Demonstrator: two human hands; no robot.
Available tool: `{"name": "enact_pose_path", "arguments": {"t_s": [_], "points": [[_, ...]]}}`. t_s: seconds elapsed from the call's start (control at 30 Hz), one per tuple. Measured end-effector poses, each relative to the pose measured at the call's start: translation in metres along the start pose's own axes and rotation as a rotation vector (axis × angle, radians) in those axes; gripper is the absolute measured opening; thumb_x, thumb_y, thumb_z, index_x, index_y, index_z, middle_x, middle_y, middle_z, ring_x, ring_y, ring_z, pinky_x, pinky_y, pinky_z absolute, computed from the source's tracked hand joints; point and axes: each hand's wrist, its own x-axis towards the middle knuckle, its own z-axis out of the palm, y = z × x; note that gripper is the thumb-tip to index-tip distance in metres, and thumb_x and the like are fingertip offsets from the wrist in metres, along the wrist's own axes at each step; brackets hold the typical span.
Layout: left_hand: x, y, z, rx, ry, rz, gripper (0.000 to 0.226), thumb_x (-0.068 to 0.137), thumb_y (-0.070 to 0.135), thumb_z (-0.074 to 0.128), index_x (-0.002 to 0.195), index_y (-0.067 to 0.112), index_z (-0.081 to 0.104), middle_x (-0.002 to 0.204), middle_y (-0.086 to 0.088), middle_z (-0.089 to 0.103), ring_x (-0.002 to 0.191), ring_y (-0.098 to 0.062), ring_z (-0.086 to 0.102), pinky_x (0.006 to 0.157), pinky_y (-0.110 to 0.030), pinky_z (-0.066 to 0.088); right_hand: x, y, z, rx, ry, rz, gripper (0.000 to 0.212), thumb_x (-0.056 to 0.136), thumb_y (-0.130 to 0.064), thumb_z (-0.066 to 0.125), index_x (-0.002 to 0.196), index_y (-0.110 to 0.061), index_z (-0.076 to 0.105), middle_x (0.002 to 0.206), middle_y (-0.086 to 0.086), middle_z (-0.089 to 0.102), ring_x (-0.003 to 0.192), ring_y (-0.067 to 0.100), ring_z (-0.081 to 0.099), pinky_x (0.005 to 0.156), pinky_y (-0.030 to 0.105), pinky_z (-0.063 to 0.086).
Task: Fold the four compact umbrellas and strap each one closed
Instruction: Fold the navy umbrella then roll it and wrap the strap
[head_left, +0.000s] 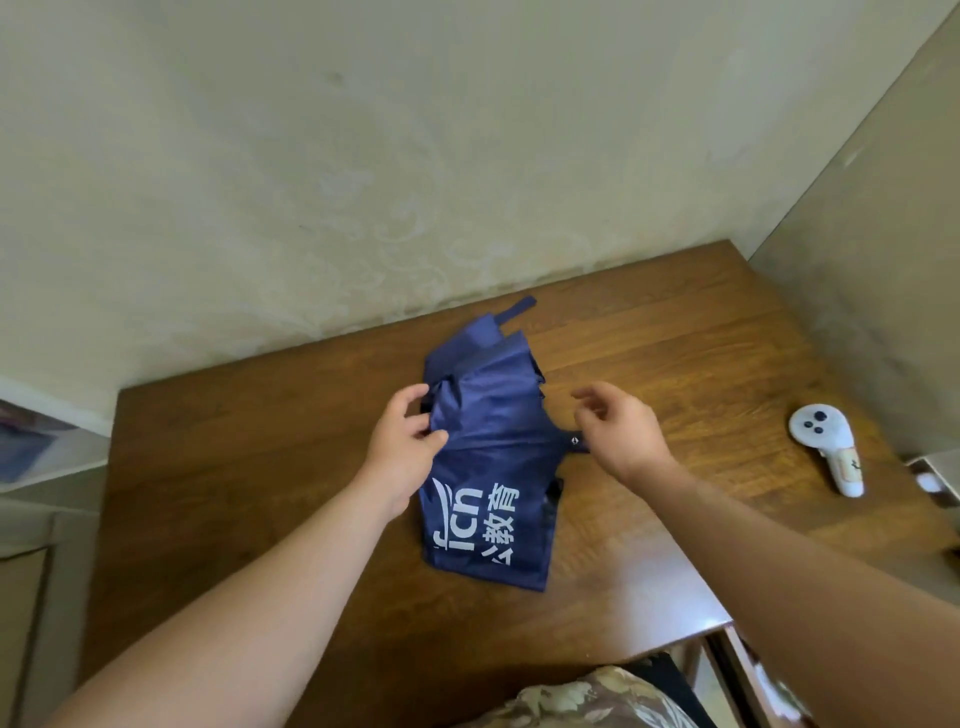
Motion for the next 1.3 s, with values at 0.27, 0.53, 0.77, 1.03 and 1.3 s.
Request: {"name": "enact_pose_path", "arguments": {"t_s": [0.27,0.53,0.77,1.03,1.3], "points": [[-0.016,-0.012,-0.005,0.075,-0.036,0.088,0.062,0.093,-0.001,0.073,0.133,0.038,0.048,0.099,0.003,0.081,0.094,-0.017,0.077,0.088,-0.045,0.062,0.020,-0.060,0.026,0.132,-0.186,-0.079,0.084,0.098,-0.031,0.067,0.162,-0.047,0.015,0.127,-0.003,0.066,0.112,0.025,0.066,0.097,0.045,0.057],[-0.013,0.000,-0.011,0.006,0.057,0.046,0.029,0.108,0.026,0.057,0.135,0.038,0.055,0.108,-0.005,0.067,0.087,-0.019,0.064,0.078,-0.034,0.055,0.017,-0.049,0.030,0.216,-0.140,-0.093,0.026,0.095,-0.017,0.075,0.111,-0.036,0.070,0.120,-0.009,0.071,0.113,0.014,0.067,0.098,0.039,0.058],[-0.013,0.005,-0.017,-0.084,0.012,-0.025,0.038,0.099,0.014,0.073,0.129,0.034,0.060,0.110,0.000,0.074,0.101,-0.018,0.071,0.081,-0.032,0.055,0.006,-0.032,0.019,0.245,-0.005,-0.039,0.019,0.090,-0.017,0.080,0.096,-0.033,0.072,0.095,-0.007,0.074,0.087,0.014,0.069,0.078,0.031,0.057],[-0.023,0.009,-0.012,-0.155,-0.057,-0.029,0.020,0.104,0.022,0.066,0.121,0.033,0.067,0.118,-0.005,0.070,0.094,-0.014,0.068,0.071,-0.022,0.049,-0.012,-0.035,0.012,0.057,-0.004,-0.105,0.024,0.088,-0.016,0.082,0.105,-0.030,0.074,0.095,-0.015,0.072,0.089,0.003,0.067,0.077,0.015,0.050],[-0.017,0.013,-0.021,-0.175,-0.166,0.008,0.064,0.099,-0.015,0.058,0.148,0.025,0.059,0.147,0.001,0.060,0.131,-0.014,0.060,0.093,-0.024,0.054,-0.020,-0.037,0.006,-0.105,0.062,-0.134,0.019,0.087,-0.020,0.082,0.105,-0.023,0.076,0.090,-0.012,0.069,0.089,0.011,0.065,0.079,0.018,0.046]]}}
